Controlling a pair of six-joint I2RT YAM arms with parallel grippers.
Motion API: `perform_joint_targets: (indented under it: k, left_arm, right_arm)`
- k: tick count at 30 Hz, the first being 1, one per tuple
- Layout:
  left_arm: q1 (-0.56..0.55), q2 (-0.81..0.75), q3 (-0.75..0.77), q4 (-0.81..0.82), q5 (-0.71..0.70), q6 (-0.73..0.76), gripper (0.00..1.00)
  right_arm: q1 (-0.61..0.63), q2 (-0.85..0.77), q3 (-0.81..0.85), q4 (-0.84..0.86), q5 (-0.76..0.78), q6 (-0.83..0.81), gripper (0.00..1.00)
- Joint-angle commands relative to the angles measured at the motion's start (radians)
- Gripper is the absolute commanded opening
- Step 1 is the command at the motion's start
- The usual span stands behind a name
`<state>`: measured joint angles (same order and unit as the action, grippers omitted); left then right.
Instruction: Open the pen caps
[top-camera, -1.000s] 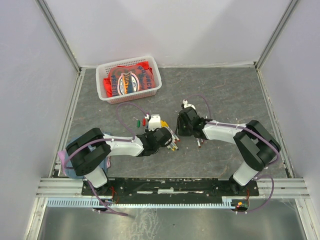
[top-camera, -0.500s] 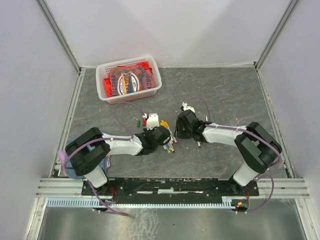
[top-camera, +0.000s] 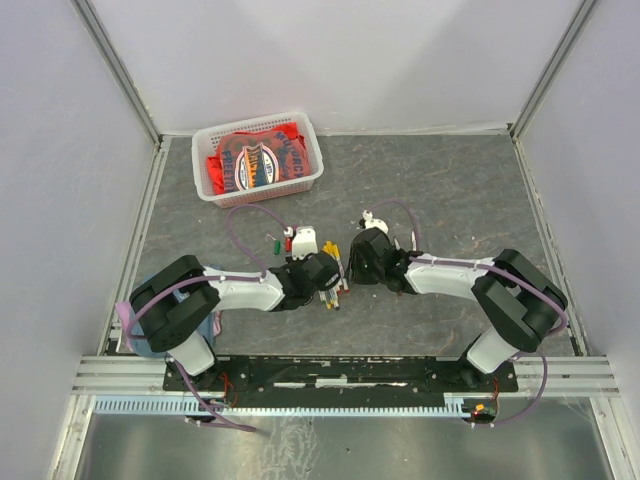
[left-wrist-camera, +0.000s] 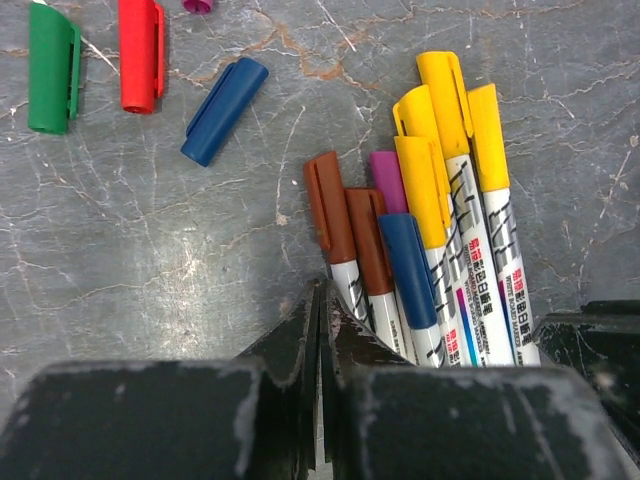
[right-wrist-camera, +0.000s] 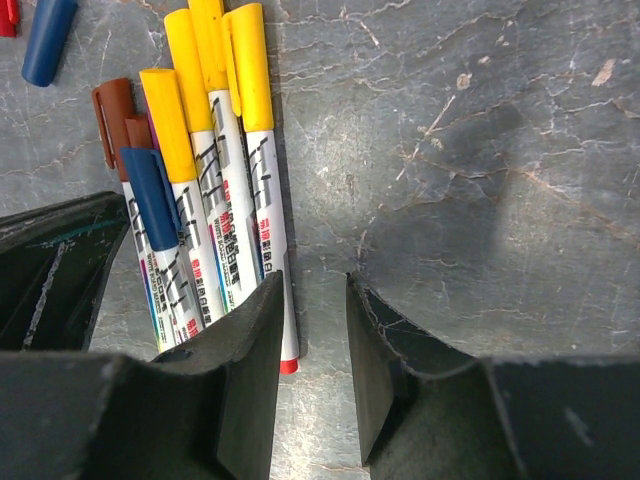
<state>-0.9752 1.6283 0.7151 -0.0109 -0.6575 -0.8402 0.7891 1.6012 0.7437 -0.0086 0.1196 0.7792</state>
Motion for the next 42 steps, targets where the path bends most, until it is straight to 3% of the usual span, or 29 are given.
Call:
perform_joint_targets:
  k: [1, 27, 42]
  left_arm:
    - [0.018, 0.03, -0.031, -0.105, -0.007, 0.031, 0.03]
    - [0.04, 0.096, 0.033, -0.021, 0.033, 0.123, 0.03]
    - [0.041, 0.01, -0.008, -0.075, 0.001, 0.095, 0.04]
  right_arm:
    - [0.025, 0.021, -0.06, -0.118, 0.006, 0.02, 0.39]
    - [0.042, -0.016, -0.087, -0.138, 0.052, 0.05, 0.39]
    - [0.042, -0.119, -0.057, -0.153, 0.13, -0.004, 0.39]
